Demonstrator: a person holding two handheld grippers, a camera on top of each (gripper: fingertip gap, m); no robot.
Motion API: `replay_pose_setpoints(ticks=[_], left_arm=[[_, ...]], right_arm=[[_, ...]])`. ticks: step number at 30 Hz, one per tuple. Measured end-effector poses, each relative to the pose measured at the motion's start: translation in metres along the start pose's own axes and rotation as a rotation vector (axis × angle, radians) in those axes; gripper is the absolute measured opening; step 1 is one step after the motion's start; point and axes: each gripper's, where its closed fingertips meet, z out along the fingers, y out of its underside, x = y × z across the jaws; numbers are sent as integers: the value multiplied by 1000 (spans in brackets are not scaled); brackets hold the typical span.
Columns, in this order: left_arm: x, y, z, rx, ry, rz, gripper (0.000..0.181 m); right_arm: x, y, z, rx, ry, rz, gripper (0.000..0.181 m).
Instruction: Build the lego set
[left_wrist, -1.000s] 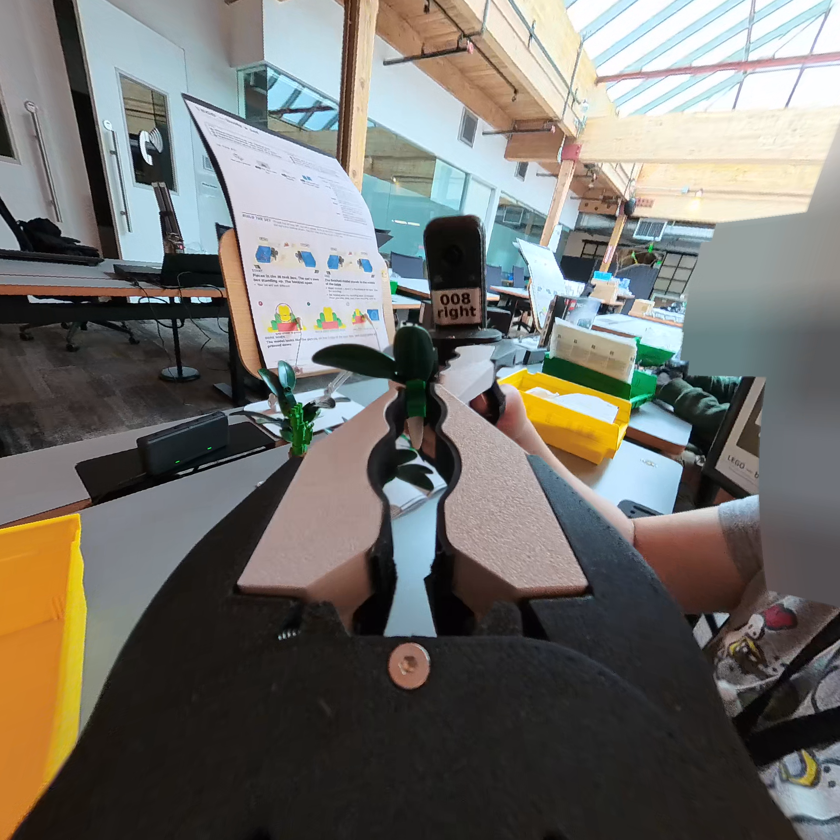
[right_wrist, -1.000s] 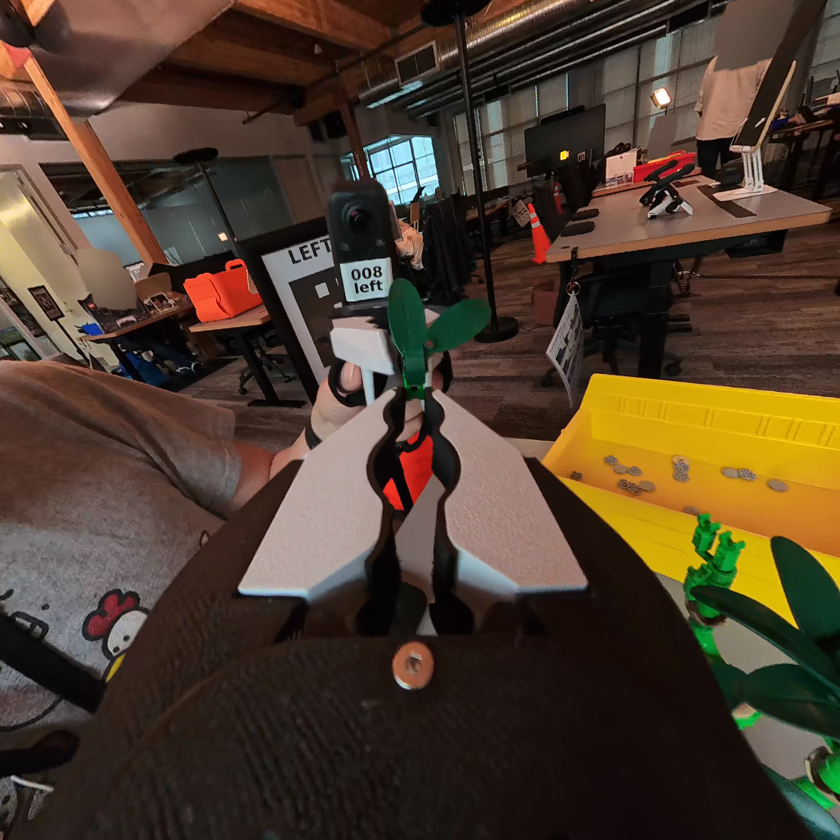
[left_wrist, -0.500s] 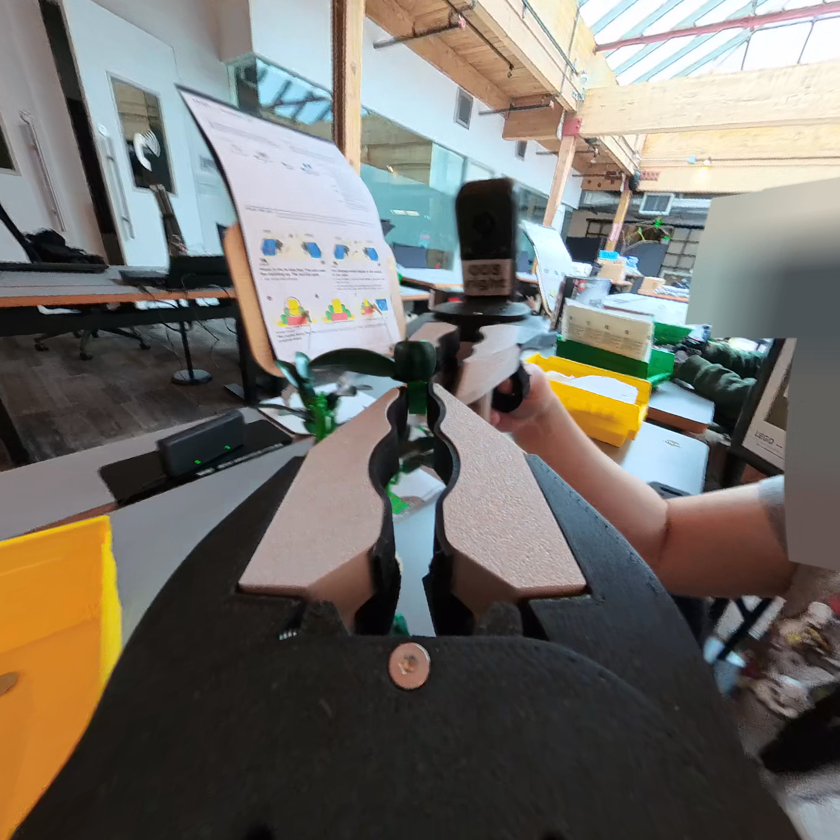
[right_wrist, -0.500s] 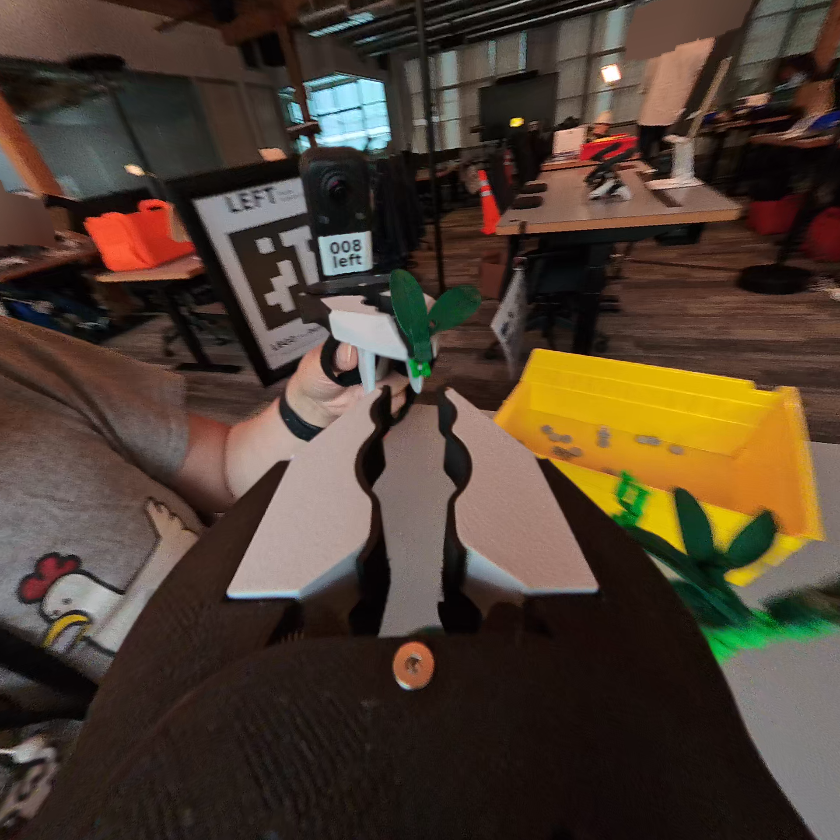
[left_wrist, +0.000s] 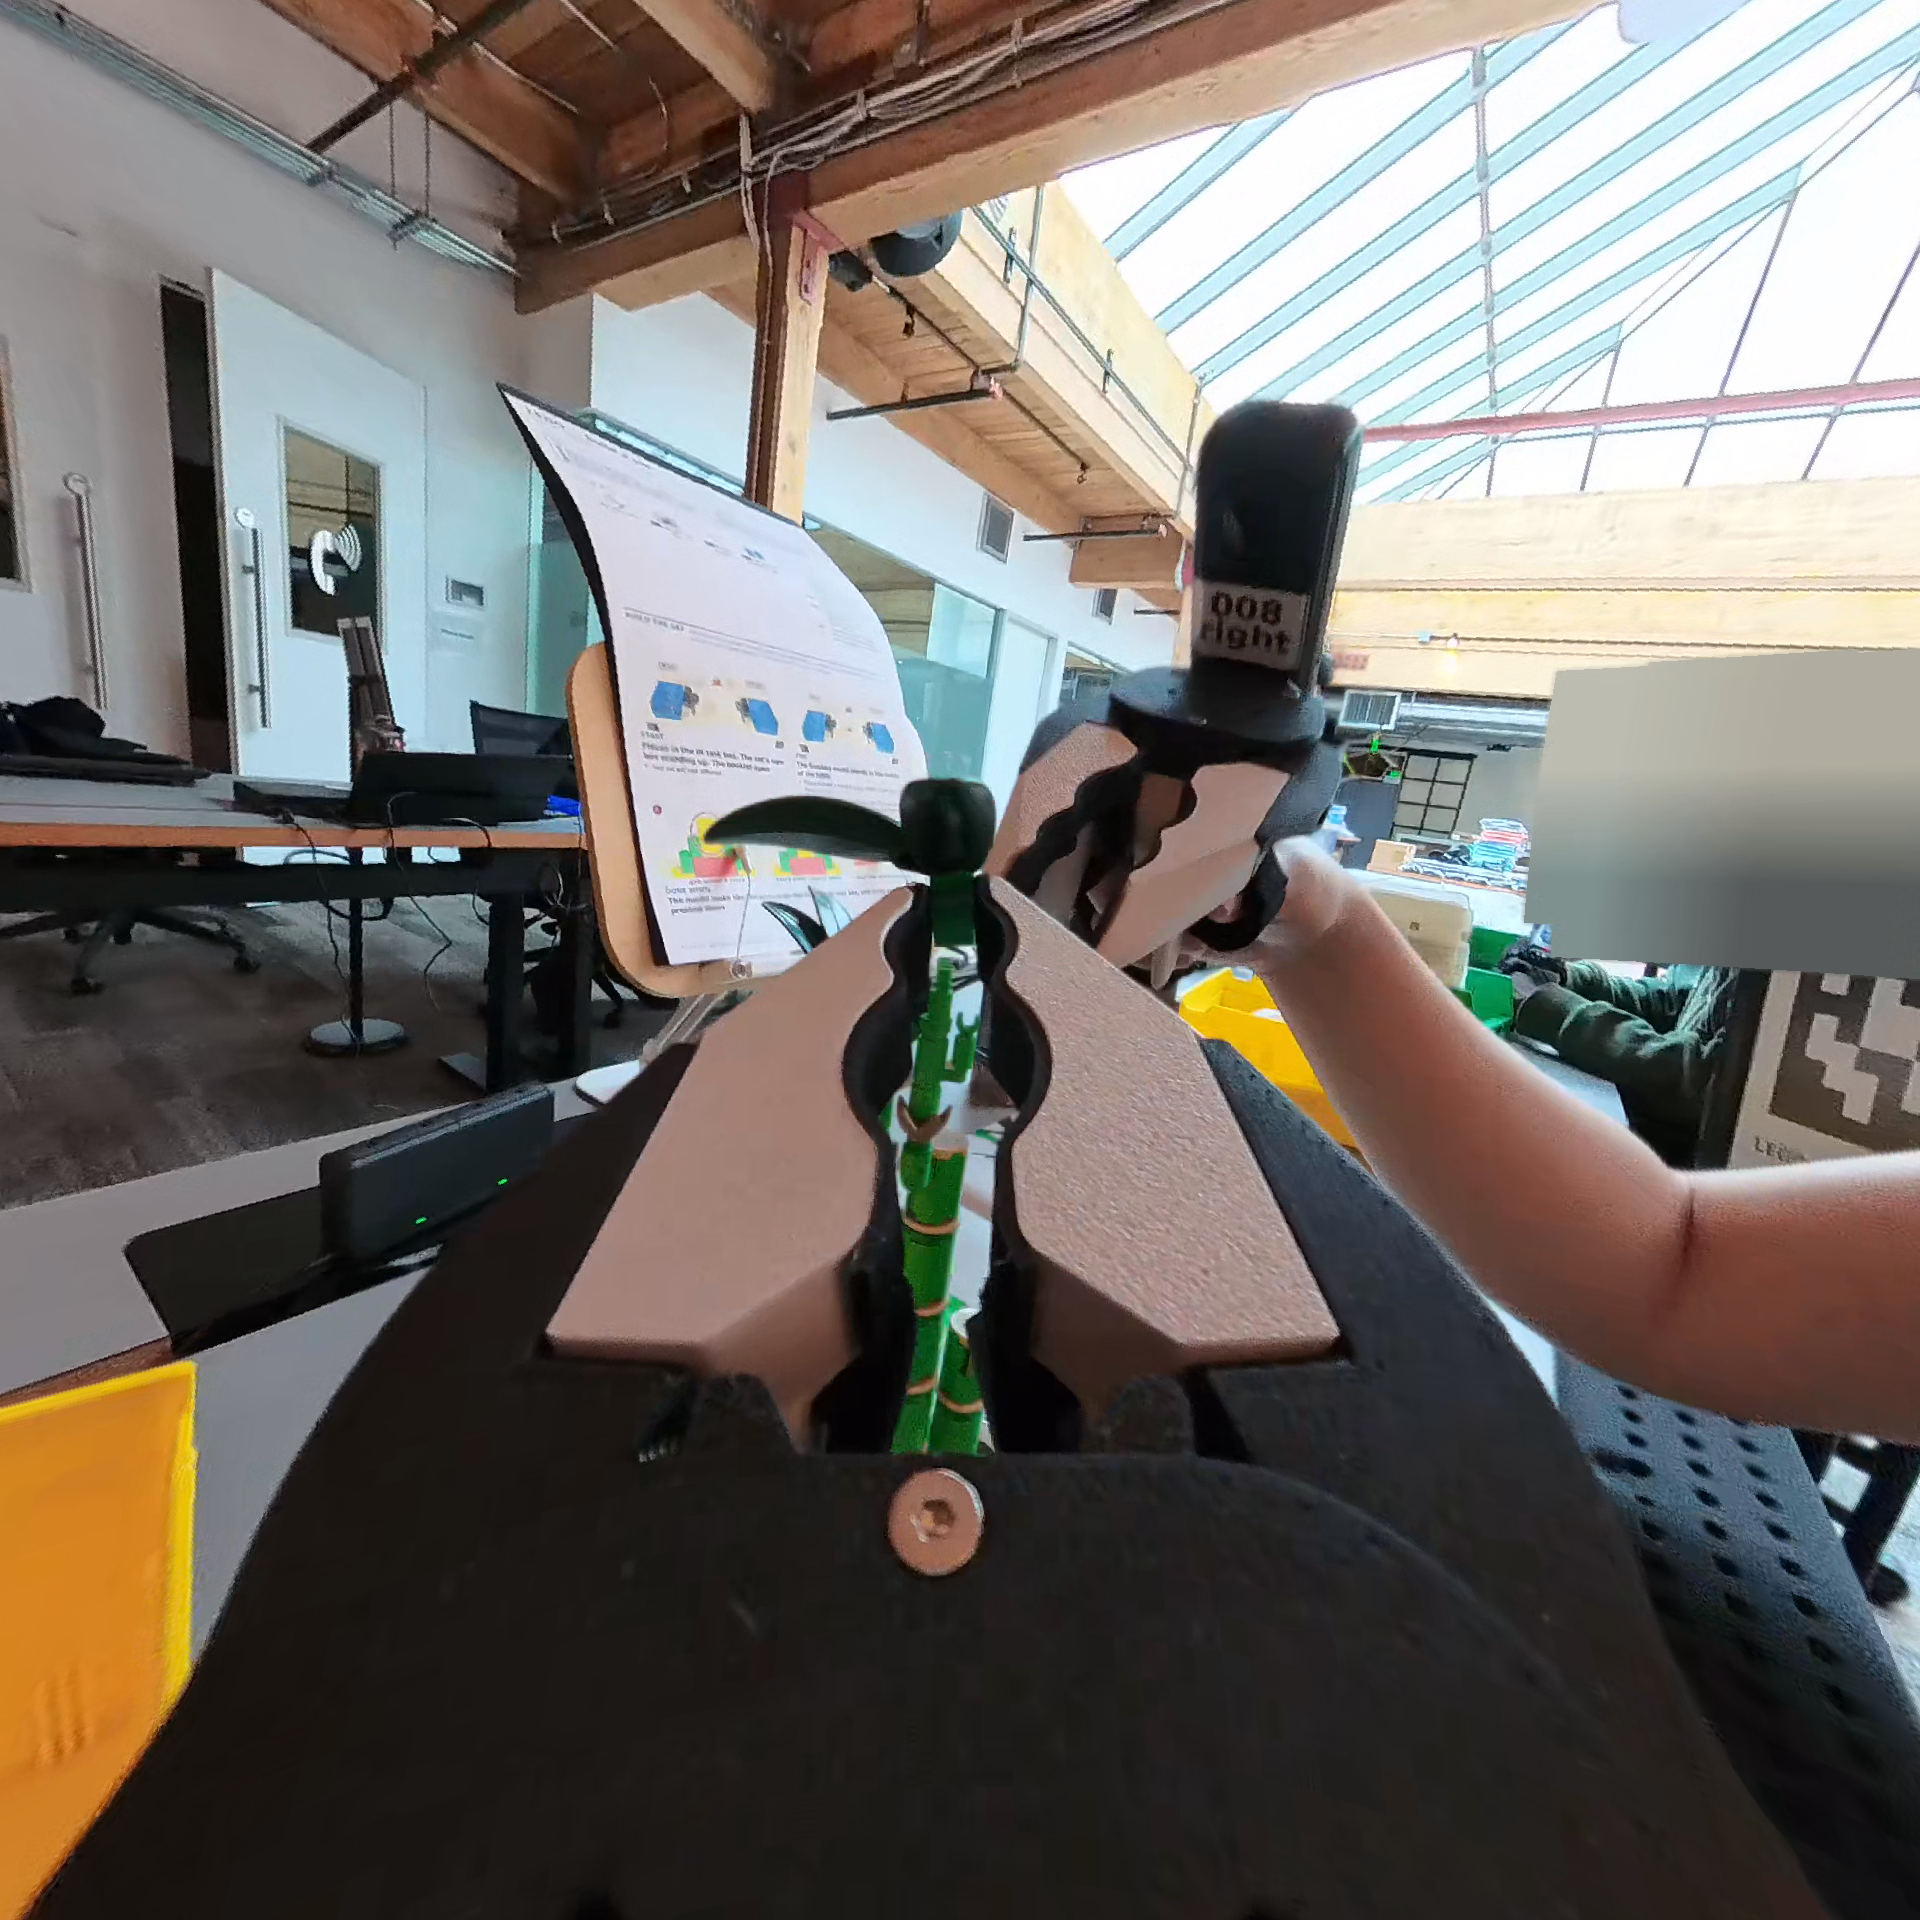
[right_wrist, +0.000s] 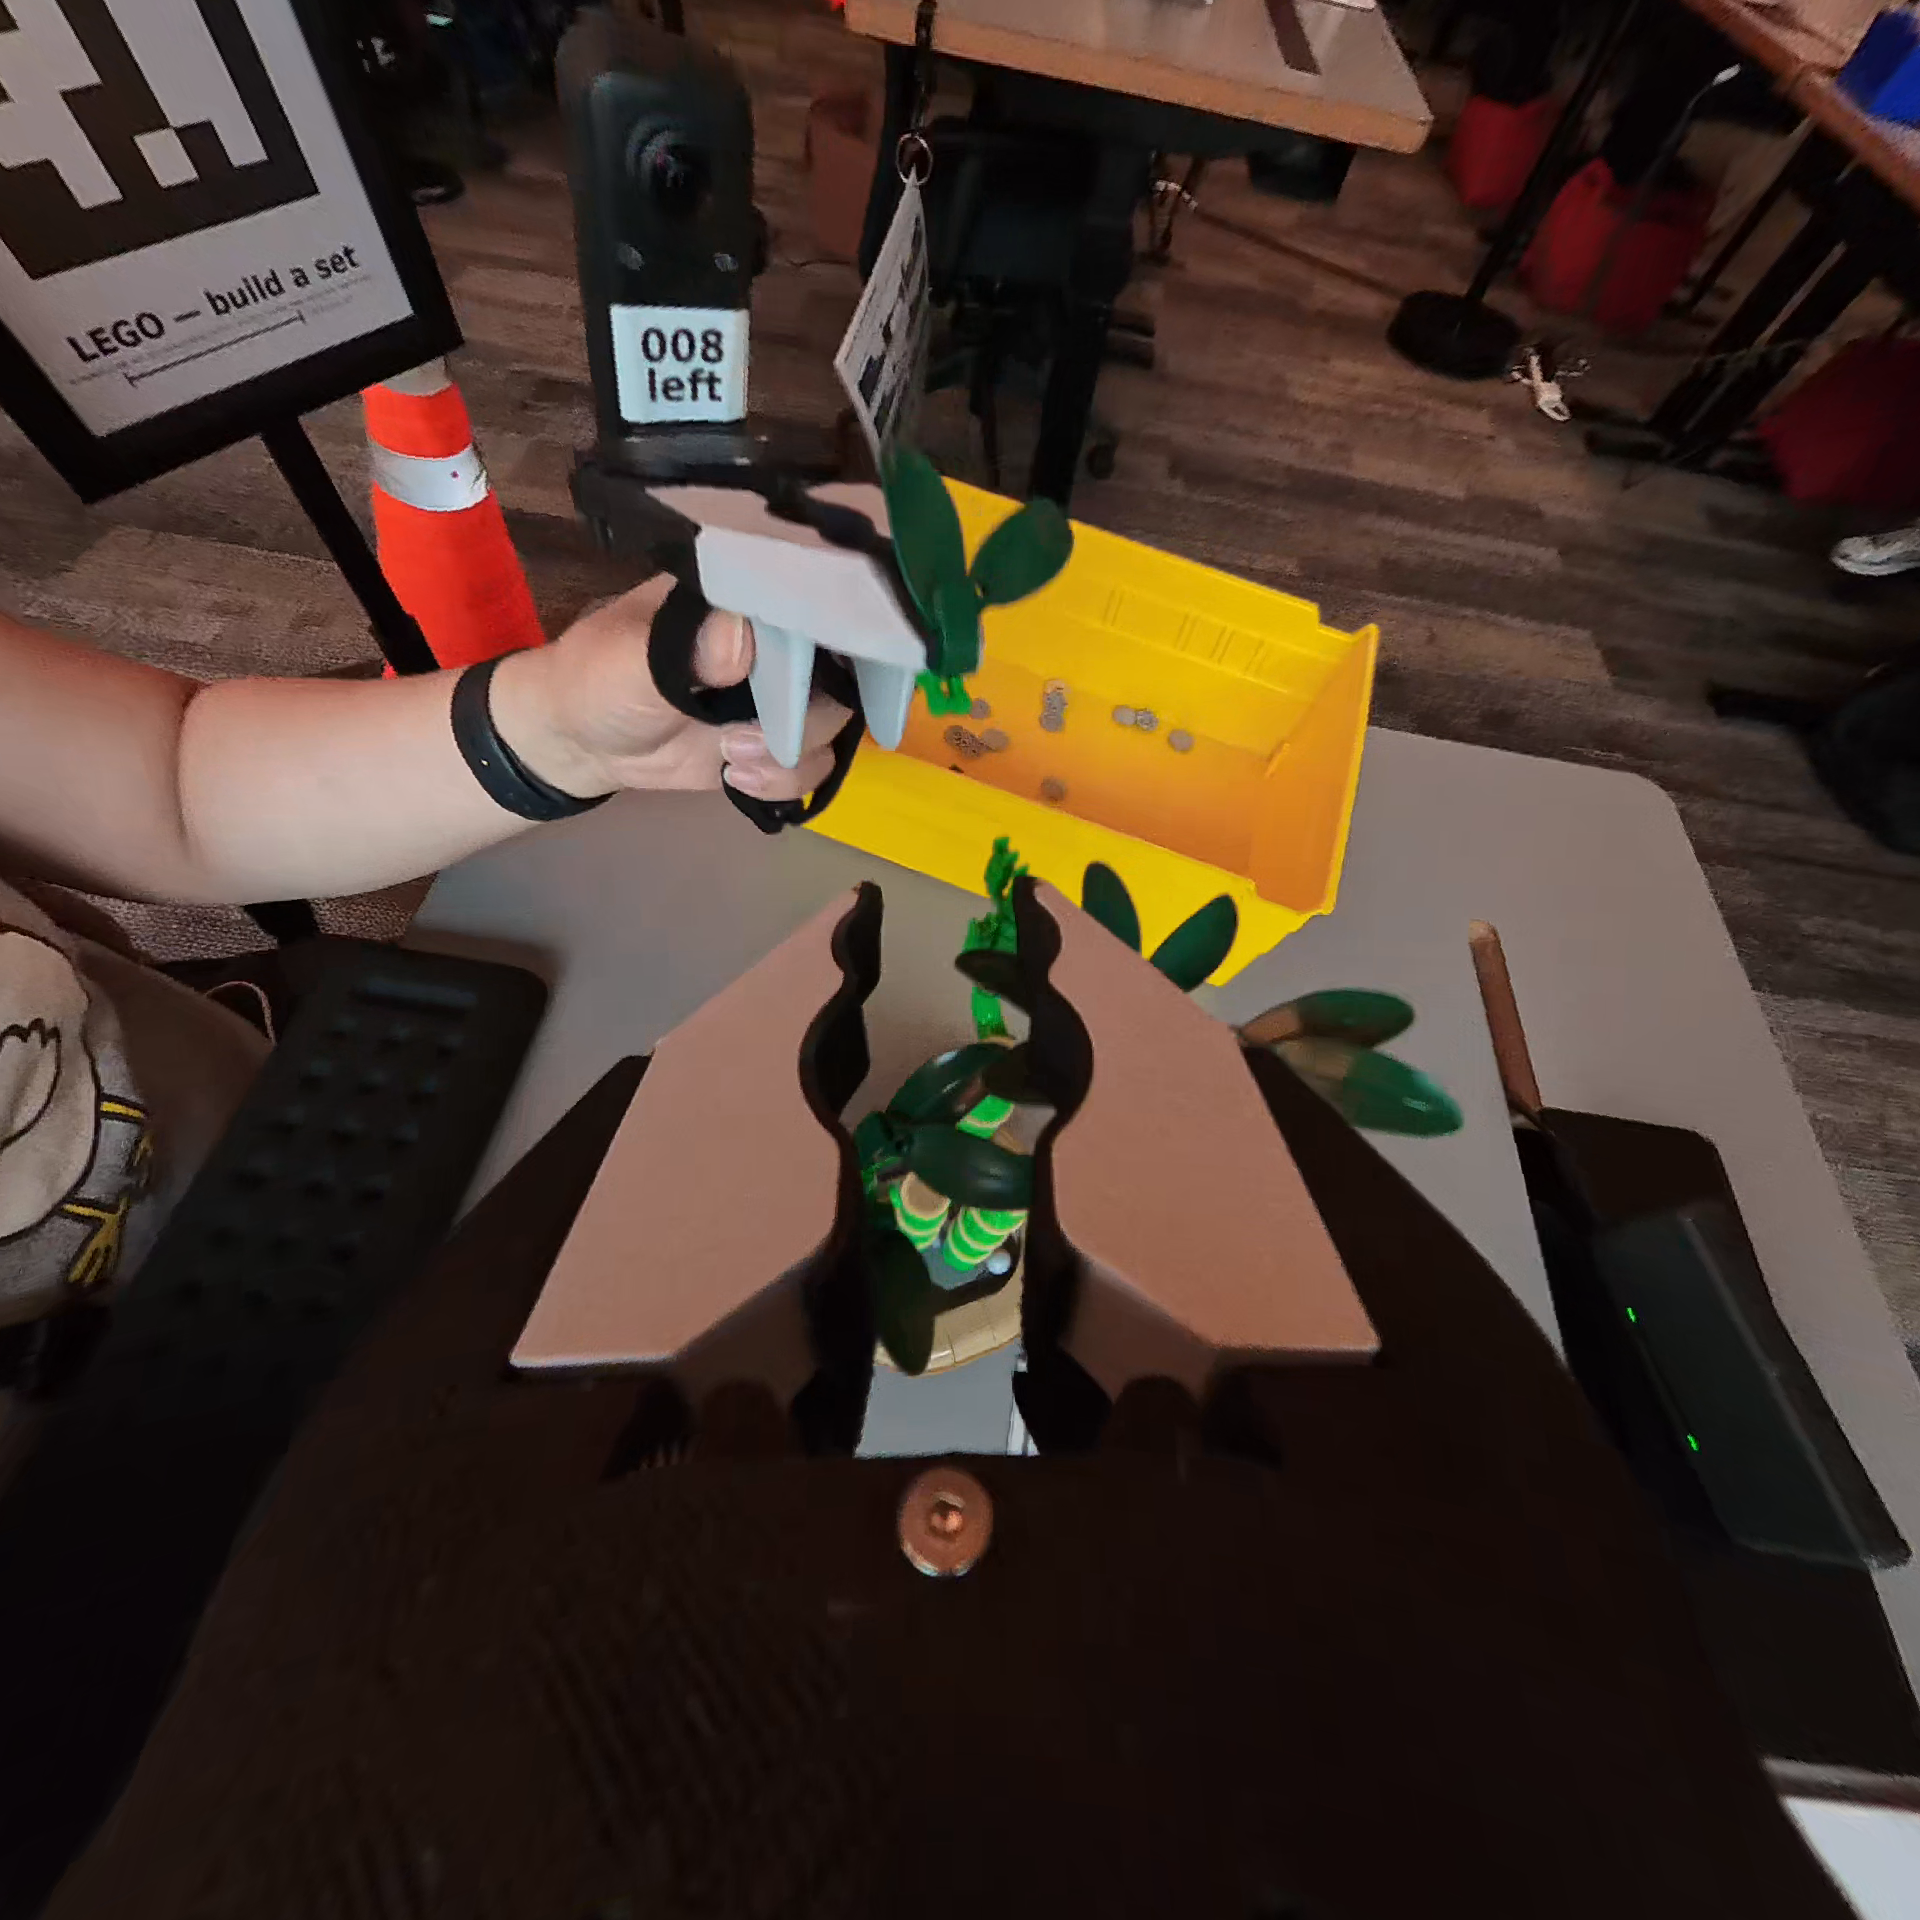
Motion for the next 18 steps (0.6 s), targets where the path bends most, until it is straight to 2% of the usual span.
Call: replay_pose_setpoints(ticks=[5,10,16,18], left_arm=[[-6,10,14,-95,-10,8,6],[-6,13,18,-160,-27,53,6],[-3,21,23,-217,-30,98,5],[-3,22,24,-220,-25,100,5]], right_arm=[[8,-4,10,-59,-55,-17,25],[11,8,19,-157,-103,17,25],[9,13,27,-181,-138,24,8],[8,13,27,-173,-148,30,8]])
